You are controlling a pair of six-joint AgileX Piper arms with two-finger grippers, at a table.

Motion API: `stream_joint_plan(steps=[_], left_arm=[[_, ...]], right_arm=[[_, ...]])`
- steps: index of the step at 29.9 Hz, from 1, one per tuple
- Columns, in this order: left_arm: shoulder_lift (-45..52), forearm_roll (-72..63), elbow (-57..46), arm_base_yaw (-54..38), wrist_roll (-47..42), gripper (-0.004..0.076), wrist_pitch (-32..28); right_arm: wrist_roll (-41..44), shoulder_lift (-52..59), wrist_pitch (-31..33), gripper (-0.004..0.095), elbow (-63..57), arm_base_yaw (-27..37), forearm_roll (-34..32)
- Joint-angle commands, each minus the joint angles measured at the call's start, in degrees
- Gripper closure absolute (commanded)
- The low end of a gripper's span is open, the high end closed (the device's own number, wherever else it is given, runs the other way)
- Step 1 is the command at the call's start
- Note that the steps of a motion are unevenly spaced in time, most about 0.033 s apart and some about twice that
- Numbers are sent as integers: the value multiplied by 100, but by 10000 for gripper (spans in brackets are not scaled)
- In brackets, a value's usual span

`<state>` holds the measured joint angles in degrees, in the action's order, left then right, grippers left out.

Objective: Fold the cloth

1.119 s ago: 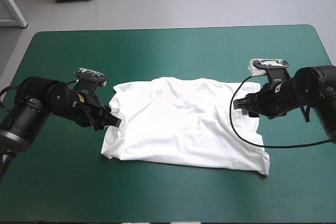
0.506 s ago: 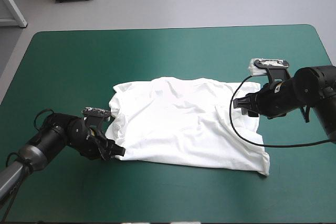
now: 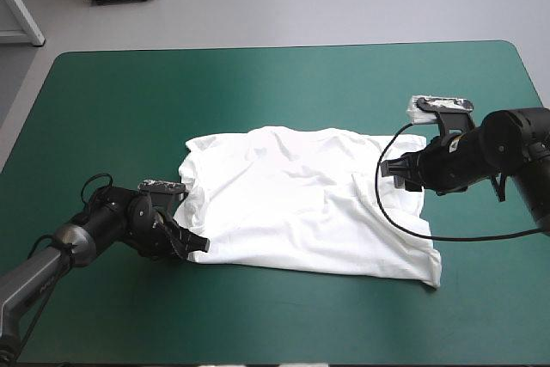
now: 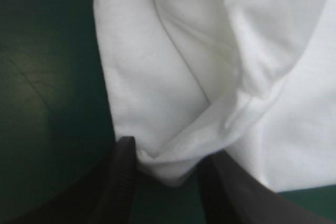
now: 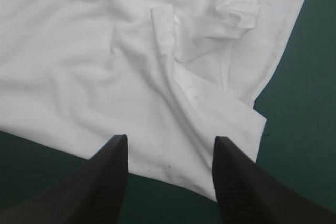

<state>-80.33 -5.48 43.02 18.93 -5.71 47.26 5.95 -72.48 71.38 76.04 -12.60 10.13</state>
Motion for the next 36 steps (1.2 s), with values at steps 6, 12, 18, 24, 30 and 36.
stream_joint_plan(steps=[6, 12, 18, 24, 30, 36], left_arm=[[-321, -60, -46, 36, -114, 733, -405], [-321, -60, -46, 36, -114, 733, -445], [-321, -72, -46, 36, -127, 733, -505], [-321, -72, -46, 36, -115, 733, -510], [-321, -72, -46, 36, -52, 733, -519], [-321, -72, -46, 36, -16, 733, -534]], right_arm=[[3, 173, -162, 437, 21, -7, -190], [96, 347, -162, 437, -927, -7, -348], [132, 416, -176, 437, -1910, -7, -560], [132, 416, -554, 437, -2569, -7, -813], [254, 391, -1272, 437, -3323, -7, -614], [324, 301, -1931, 438, -3710, -7, -464]])
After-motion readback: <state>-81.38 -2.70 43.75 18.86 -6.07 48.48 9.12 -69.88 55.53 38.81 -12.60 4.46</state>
